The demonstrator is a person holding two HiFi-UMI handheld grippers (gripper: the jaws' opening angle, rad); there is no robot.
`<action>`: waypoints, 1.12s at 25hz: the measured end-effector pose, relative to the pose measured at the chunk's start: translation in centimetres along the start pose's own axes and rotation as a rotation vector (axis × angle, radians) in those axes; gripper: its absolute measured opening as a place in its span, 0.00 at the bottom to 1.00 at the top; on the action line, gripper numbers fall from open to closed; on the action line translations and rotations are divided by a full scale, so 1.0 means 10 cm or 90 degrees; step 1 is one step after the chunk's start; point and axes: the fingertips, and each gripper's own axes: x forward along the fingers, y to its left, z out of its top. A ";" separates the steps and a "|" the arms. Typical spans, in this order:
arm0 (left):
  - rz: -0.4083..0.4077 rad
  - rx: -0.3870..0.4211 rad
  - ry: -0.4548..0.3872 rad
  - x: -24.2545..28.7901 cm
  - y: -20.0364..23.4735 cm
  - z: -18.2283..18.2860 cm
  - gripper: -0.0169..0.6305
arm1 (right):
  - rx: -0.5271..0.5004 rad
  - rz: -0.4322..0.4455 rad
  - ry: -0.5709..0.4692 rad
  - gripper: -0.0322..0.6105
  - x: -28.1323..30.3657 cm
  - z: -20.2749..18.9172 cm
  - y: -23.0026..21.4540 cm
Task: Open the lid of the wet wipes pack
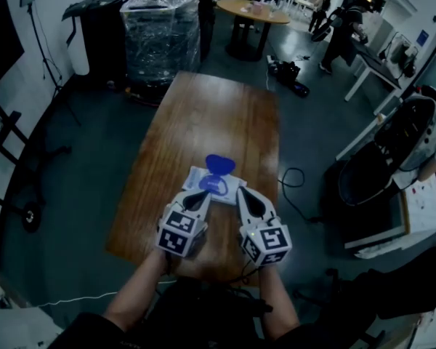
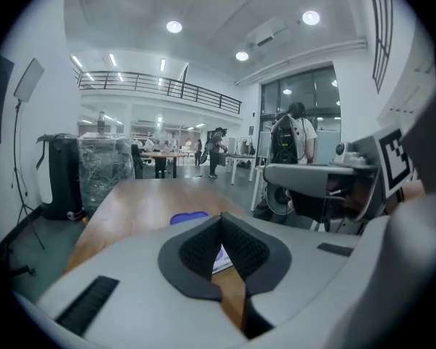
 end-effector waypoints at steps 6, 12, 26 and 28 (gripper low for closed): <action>0.010 -0.006 -0.036 -0.24 -0.31 0.23 0.03 | -0.009 0.032 -0.029 0.06 -0.33 0.27 0.24; 0.032 0.009 -0.080 -0.49 -0.53 0.46 0.03 | -0.021 0.072 -0.052 0.06 -0.58 0.48 0.43; 0.061 0.026 -0.119 -0.77 -0.74 0.62 0.03 | -0.015 0.107 -0.089 0.06 -0.85 0.61 0.47; 0.061 0.029 -0.121 -0.80 -0.76 0.63 0.03 | -0.020 0.108 -0.094 0.06 -0.88 0.64 0.48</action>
